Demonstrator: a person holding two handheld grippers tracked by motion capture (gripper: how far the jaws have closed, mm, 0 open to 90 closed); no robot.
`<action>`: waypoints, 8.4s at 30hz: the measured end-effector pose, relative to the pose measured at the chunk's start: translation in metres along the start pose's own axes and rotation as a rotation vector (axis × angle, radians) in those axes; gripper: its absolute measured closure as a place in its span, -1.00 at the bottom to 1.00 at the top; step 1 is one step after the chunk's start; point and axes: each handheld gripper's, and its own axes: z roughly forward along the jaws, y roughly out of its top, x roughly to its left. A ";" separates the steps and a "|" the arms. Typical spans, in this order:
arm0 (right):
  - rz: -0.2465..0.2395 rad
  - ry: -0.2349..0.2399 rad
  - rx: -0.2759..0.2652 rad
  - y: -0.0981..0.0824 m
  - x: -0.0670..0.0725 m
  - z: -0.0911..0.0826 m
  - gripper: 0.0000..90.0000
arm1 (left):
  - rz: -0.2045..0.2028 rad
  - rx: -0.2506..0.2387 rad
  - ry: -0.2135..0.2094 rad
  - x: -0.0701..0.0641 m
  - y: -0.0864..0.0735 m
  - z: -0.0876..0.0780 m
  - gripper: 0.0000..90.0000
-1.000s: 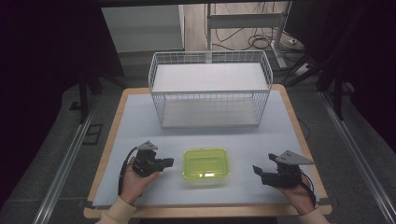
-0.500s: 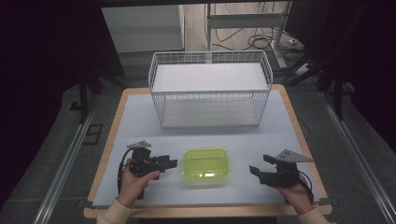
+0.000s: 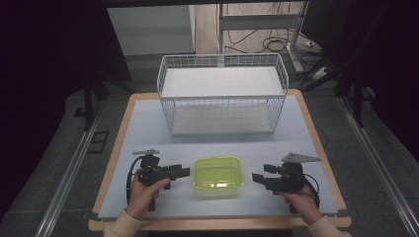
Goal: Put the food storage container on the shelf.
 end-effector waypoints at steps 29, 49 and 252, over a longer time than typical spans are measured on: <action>0.151 0.100 0.097 0.018 -0.010 0.049 0.01 | -0.037 0.119 0.002 0.009 0.003 0.043 0.02; 0.293 0.218 0.152 0.012 -0.011 0.053 0.67 | -0.034 0.105 -0.023 0.004 0.000 0.043 0.64; 0.104 0.041 -0.156 0.264 -0.014 0.013 0.78 | 0.211 -0.111 0.107 -0.055 0.253 0.006 0.78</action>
